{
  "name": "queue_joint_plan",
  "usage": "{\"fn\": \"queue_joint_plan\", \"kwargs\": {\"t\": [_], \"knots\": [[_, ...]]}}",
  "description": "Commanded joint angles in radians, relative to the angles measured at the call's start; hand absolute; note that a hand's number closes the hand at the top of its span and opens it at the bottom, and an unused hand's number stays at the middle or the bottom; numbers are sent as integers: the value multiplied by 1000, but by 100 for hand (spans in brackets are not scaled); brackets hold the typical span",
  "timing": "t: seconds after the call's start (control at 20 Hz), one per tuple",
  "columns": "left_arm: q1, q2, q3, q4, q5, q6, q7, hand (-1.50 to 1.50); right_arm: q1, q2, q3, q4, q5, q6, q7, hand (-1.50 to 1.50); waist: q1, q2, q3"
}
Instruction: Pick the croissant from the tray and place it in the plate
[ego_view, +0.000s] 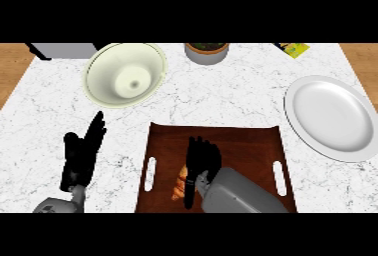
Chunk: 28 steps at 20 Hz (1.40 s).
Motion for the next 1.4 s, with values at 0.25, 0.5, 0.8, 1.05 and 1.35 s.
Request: {"fn": "queue_joint_plan", "kwargs": {"t": [0.25,0.5,0.8,1.05,1.35], "knots": [[8,-30,8,-24,-59,13,13,0,-22,15,13,134,50,-6,-46,150,-3,0,0],[46,-48,5,-60,-67,-7,19,0,-4,15,-8,122,117,29,-55,150,-5,-1,0],[37,-26,69,30,-29,-64,-65,0,-47,-163,-107,46,186,-88,-284,150,-13,0,0],[8,-19,70,1,-38,-47,-2,0,-3,-367,-251,84,167,-284,-638,150,-14,4,2],[-4,-31,100,47,-20,-72,-33,0,-15,-430,-326,33,254,-401,-671,150,-18,-1,0]]}}
